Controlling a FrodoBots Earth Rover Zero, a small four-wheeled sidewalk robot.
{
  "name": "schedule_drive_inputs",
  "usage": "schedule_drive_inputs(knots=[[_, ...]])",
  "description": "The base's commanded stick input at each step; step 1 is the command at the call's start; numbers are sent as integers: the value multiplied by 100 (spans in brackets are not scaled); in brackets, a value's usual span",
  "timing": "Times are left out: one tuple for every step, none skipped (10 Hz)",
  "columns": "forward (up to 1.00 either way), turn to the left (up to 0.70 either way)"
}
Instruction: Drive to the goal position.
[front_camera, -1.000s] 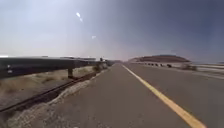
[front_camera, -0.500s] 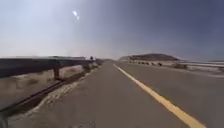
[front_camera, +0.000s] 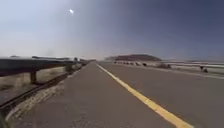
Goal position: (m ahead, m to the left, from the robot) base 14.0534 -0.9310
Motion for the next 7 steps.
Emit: schedule_drive_inputs(knots=[[50,0],[50,0],[50,0],[50,0],[50,0],[50,0],[50,0]])
